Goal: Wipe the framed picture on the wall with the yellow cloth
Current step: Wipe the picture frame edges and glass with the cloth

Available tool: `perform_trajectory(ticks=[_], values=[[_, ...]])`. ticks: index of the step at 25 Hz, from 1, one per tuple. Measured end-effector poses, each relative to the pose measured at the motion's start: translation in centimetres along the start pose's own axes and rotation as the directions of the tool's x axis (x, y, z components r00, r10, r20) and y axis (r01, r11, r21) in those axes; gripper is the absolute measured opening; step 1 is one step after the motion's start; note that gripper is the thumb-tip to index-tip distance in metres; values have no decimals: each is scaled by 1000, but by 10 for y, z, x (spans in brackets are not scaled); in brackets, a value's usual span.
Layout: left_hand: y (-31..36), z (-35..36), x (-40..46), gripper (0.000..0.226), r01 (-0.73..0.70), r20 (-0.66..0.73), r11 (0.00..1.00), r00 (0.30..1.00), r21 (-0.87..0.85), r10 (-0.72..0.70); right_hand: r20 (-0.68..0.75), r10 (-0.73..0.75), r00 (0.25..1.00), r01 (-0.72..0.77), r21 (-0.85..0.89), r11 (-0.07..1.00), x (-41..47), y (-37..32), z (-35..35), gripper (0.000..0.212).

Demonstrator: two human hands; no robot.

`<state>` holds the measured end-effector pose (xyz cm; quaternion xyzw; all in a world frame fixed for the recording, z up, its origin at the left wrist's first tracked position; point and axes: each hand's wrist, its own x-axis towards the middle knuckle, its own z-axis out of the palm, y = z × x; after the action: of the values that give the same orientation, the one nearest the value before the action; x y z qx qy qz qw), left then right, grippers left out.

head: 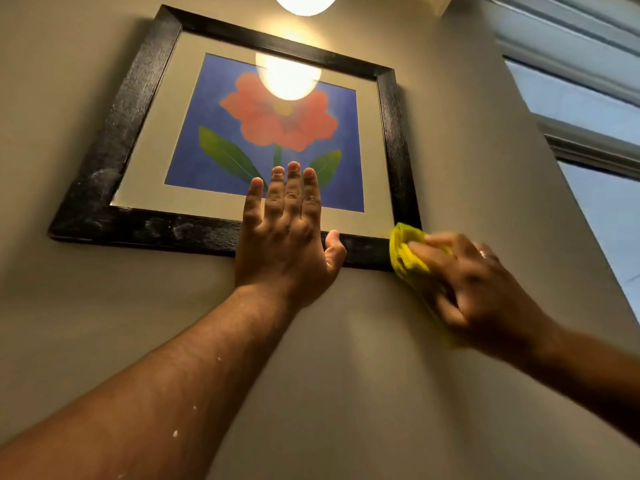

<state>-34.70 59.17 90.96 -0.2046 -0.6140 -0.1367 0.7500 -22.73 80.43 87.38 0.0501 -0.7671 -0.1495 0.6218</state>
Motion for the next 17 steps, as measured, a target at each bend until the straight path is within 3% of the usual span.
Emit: perform_trajectory(ticks=[4, 6, 9, 12, 17], values=[[0, -2, -2, 77, -4, -13, 1000, 1000, -13, 4, -118, 158, 980, -156, 23, 987, 1, -8, 9, 56], [-2, -2, -3, 77, 0, -22, 1000, 1000, -15, -1, -175, 126, 976, -134, -32, 990, 16, -30, 15, 54], [-1, -3, -3, 78, 7, -11, 1000, 1000, -14, -7, -81, 13, 997, -21, -91, 996, 12, -7, 8, 55], [0, -4, -2, 77, 8, 2, 1000, 1000, -6, -8, -118, 154, 981, -159, -34, 987, 26, 9, -2, 52], [2, -6, -3, 77, 4, 30, 1000, 1000, 4, -4, -124, -112, 986, 98, -118, 988, 29, -22, 14, 47]])
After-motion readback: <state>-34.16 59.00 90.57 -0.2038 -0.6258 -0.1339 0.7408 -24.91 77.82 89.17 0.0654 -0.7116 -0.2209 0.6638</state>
